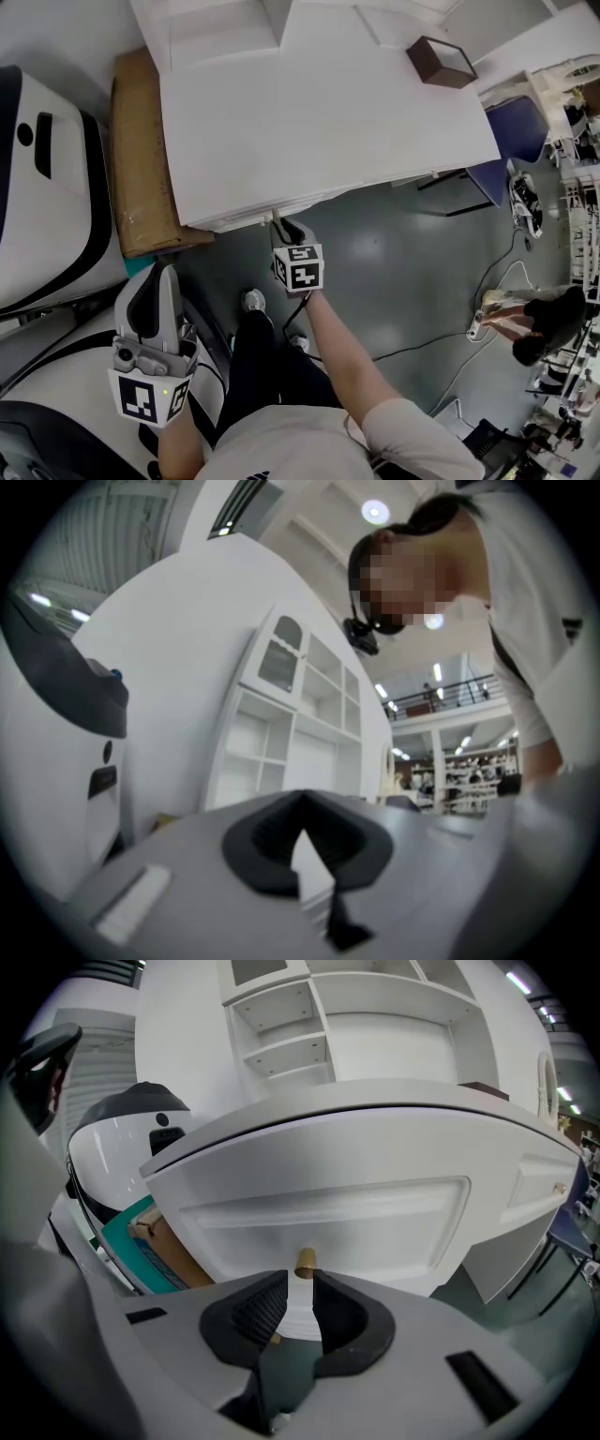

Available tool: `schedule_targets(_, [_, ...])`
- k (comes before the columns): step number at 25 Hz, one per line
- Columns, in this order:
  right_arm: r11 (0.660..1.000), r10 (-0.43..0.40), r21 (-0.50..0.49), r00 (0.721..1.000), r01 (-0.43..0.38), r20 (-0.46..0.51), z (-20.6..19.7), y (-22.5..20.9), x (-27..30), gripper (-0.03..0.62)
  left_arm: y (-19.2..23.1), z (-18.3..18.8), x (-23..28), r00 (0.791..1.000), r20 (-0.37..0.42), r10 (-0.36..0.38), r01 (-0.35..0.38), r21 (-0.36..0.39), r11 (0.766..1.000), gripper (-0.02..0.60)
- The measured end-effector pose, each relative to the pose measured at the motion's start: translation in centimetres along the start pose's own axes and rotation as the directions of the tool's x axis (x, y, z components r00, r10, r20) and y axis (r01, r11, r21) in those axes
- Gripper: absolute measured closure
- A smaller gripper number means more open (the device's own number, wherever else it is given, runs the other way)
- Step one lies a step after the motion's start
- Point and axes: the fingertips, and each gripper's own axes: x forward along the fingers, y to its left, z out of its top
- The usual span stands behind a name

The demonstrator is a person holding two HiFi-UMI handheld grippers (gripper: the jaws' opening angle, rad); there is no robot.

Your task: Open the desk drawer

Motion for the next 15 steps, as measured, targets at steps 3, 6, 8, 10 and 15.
schedule_targets(3, [1.0, -0.014, -0.006, 1.0, 0.014, -0.018, -0.1, -0.3, 0.7, 0.513, 0.0, -0.2, -0.3, 1.0, -0.01, 0.003, -0.002, 0.006, 1.0, 0.577])
schedule_targets(6, [1.0, -0.015, -0.017, 1.0, 0.015, -0.023, -0.2, -0.5, 1.3, 0.505, 0.3, -0.3, -0.6, 1.0, -0.017, 0.011, -0.01, 0.012, 1.0, 0.577])
schedule_targets(8, [1.0, -0.016, -0.024, 1.0, 0.016, -0.013, 0.4, -0.4, 1.7, 0.499, 0.6, -0.4, -0.8, 1.0, -0.023, 0.019, -0.019, 0.015, 1.0, 0.577])
schedule_targets(10, [1.0, -0.023, -0.021, 1.0, 0.023, -0.017, 0.8, -0.4, 2.1, 0.501, 0.9, -0.5, -1.0, 0.999, -0.028, 0.027, -0.027, 0.015, 1.0, 0.577])
schedule_targets(15, [0.999, -0.03, -0.029, 0.998, 0.028, -0.047, 0.8, -0.4, 2.1, 0.516, 1.1, -0.6, -0.9, 0.999, -0.031, 0.029, -0.028, 0.012, 1.0, 0.577])
